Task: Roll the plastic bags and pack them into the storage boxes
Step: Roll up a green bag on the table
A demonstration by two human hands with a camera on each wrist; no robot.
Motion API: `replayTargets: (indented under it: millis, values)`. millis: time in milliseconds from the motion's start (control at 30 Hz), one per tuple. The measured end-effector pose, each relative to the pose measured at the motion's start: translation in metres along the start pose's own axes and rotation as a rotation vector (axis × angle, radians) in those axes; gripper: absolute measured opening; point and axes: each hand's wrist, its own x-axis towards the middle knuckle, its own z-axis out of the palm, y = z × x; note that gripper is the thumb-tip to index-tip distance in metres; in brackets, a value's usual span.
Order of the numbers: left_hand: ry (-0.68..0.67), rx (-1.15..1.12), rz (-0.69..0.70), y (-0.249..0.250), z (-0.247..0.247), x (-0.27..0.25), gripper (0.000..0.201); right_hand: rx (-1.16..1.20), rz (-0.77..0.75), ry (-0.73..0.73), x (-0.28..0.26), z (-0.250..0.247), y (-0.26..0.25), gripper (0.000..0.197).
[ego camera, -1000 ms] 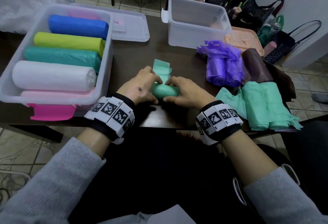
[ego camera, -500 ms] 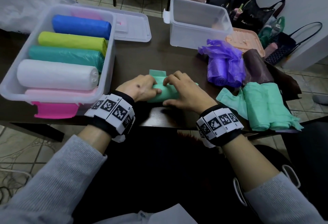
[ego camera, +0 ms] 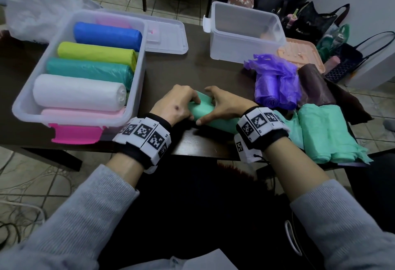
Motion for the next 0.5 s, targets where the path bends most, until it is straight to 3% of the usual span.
replayTargets:
  millis: [267,500]
  values:
    - [-0.023,-0.078,-0.012,-0.002,-0.002,-0.002,0.055,-0.134,-0.009,-0.011,0.009,0.007,-0.015,0.057]
    - [-0.04,-0.092,-0.023,0.002,-0.007,-0.003,0.054,-0.182,-0.07,0.08,-0.006,0.025,-0.011,0.072]
